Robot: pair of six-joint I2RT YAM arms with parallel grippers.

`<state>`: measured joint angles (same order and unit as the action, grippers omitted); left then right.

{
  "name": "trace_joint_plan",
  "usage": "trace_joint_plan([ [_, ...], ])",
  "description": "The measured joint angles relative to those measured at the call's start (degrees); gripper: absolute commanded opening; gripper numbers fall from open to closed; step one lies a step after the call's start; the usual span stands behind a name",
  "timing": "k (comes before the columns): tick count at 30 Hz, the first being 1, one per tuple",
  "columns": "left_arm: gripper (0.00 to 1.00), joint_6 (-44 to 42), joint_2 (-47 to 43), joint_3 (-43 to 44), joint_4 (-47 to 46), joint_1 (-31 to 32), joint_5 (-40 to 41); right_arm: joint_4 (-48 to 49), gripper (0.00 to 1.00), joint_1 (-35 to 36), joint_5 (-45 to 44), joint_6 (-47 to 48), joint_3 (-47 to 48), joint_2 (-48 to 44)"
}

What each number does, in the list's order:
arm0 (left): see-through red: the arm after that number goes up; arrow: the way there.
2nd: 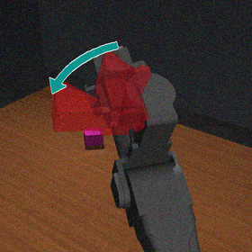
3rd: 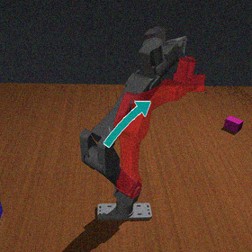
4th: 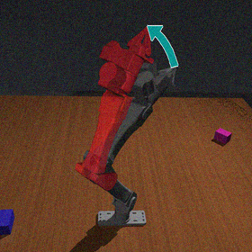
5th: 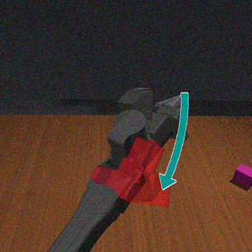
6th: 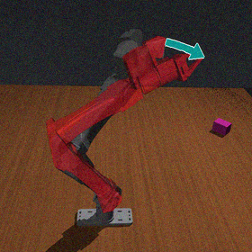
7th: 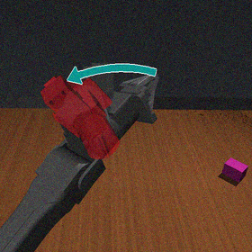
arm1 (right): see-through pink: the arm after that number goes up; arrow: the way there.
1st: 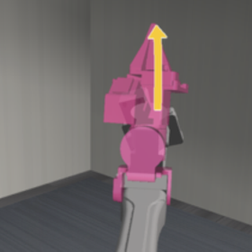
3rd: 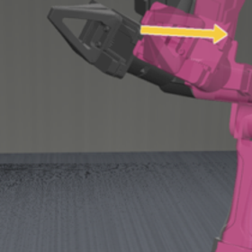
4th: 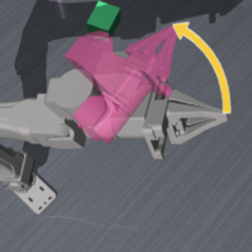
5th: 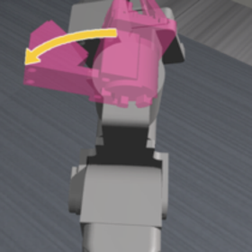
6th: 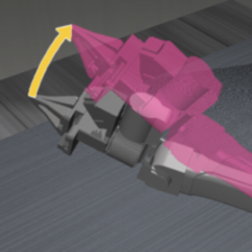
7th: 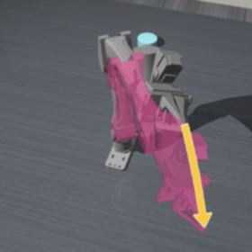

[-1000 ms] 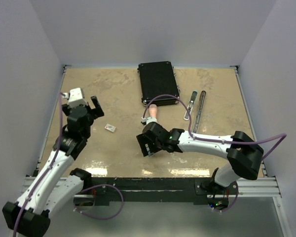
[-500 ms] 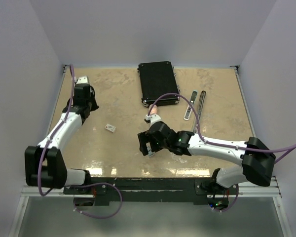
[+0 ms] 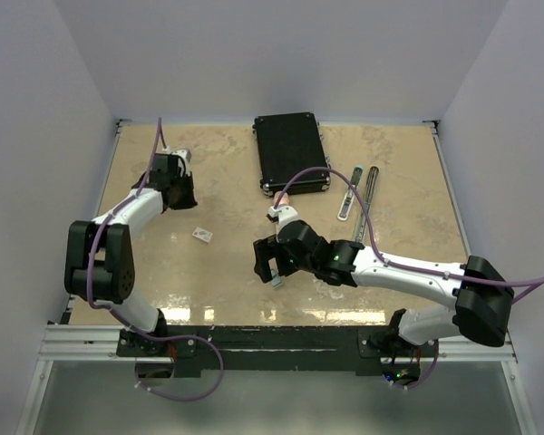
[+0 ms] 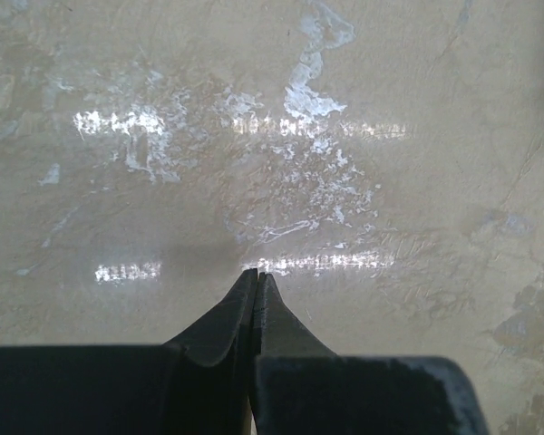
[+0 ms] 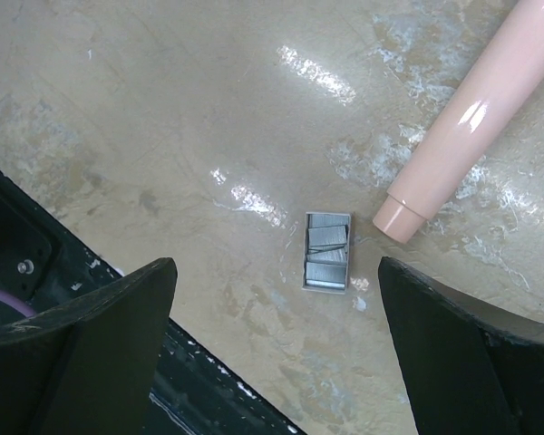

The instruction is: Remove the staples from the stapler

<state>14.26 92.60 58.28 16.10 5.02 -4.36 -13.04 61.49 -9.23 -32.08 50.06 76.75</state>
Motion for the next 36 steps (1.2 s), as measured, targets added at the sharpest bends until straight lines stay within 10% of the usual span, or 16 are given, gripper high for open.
trace_joint_plan([
  [36, 0.00, -2.23, 3.56, -3.58, 7.32, 2.03, -1.49, -1.20, 0.98, 0.00, -1.73, 1.68, -0.72, -3.02],
])
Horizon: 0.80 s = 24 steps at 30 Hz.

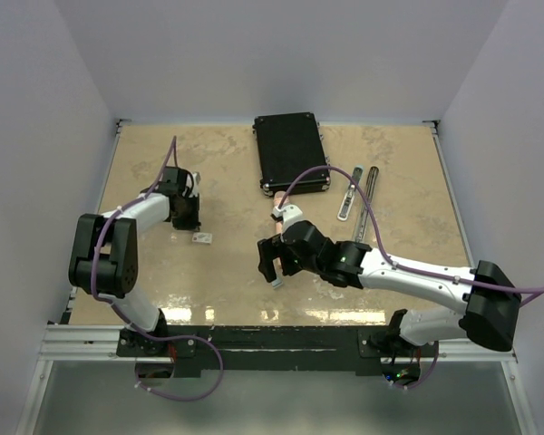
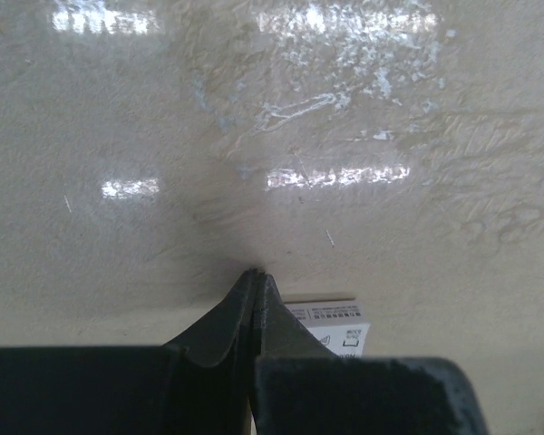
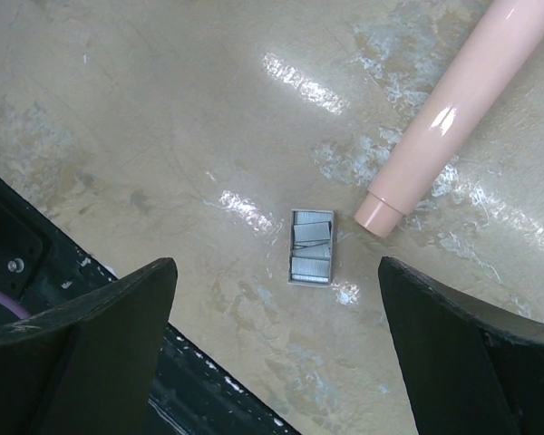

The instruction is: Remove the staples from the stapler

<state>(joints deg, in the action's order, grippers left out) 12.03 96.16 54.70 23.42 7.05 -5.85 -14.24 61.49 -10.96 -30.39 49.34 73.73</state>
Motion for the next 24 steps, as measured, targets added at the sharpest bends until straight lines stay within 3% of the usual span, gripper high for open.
trace_joint_plan([
  [17, 0.00, 7.39, -8.52, -6.58, 3.72, 0.35, 0.00, -1.60, 0.99, -0.04, -1.11, 0.76, -0.20, -5.01],
  [24, 0.00, 13.14, -14.93, -13.11, 3.43, 4.59, -1.31, -2.69, 0.98, -0.46, -3.13, 1.53, -0.20, -6.71],
])
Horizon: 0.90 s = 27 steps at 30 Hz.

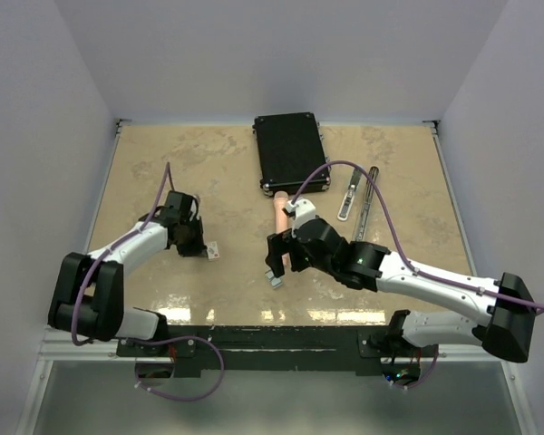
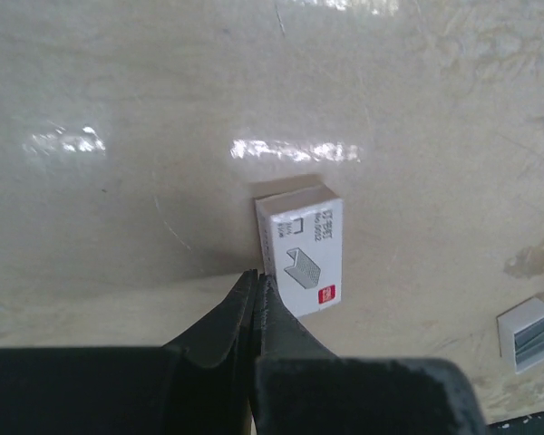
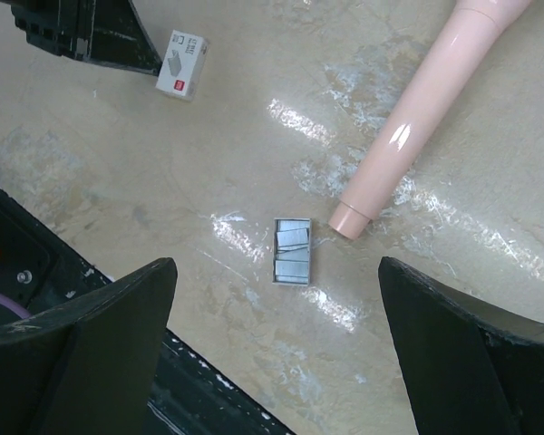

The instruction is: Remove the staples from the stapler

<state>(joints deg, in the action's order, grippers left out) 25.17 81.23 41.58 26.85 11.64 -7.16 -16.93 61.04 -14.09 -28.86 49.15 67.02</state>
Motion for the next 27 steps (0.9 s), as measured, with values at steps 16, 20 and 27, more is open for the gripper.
trace_joint_plan([
  [16, 0.00, 6.91, -14.23, -1.05, -1.73, 7.15, 3.30, 2.25, 0.89, -0.04, 3.32, -0.76, -3.34, 2.97],
  [20, 0.00, 3.08, -10.54, 3.19, -1.97, 7.15, 4.37, 2.36, 0.88, -0.04, 4.26, -1.07, -3.43, 7.69],
  [27, 0.00, 0.37, -8.61, 1.11, -1.97, 7.15, 2.78, 2.45, 0.88, -0.04, 4.70, -1.60, -3.37, 9.60],
])
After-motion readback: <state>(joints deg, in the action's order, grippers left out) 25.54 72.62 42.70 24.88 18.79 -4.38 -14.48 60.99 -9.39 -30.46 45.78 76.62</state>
